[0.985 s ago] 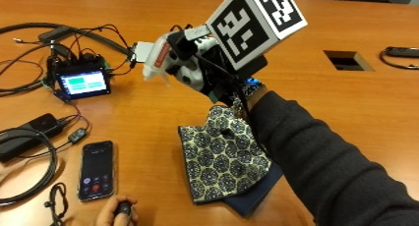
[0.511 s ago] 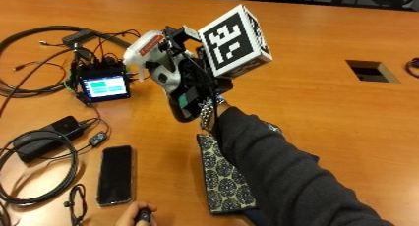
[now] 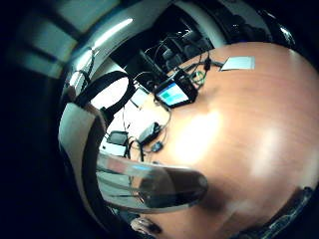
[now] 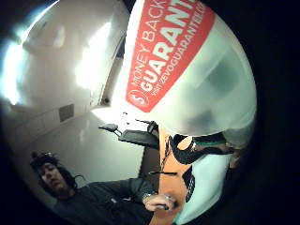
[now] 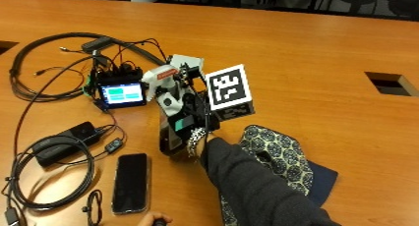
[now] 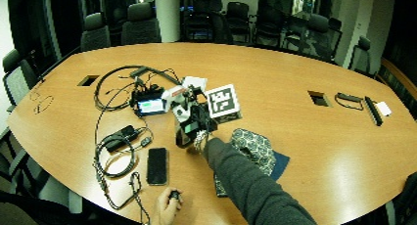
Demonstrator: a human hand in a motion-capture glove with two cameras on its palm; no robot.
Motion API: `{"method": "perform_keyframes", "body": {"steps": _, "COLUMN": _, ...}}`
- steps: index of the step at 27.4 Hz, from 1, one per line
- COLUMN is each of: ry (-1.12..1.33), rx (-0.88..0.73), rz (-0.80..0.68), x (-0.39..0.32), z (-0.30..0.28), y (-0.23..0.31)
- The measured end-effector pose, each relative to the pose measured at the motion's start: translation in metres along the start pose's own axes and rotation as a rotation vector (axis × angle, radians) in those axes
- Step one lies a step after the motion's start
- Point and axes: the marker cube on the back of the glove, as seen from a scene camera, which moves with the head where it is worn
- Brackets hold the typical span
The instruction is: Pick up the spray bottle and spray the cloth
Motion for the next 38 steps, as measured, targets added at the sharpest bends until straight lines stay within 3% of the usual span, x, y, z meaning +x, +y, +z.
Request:
{"method": "perform_keyframes", "body": {"steps": 17, "ry": -0.034, "rx": 0.058, "rz": -0.12, "x": -0.026, "z": -0.025, "y": 0.023}}
{"method": "perform_keyframes", "body": {"steps": 38, "ry": -0.028, "rx": -0.061, "rz": 0.032, "x": 0.017, "z": 0.018, "y": 0.039}}
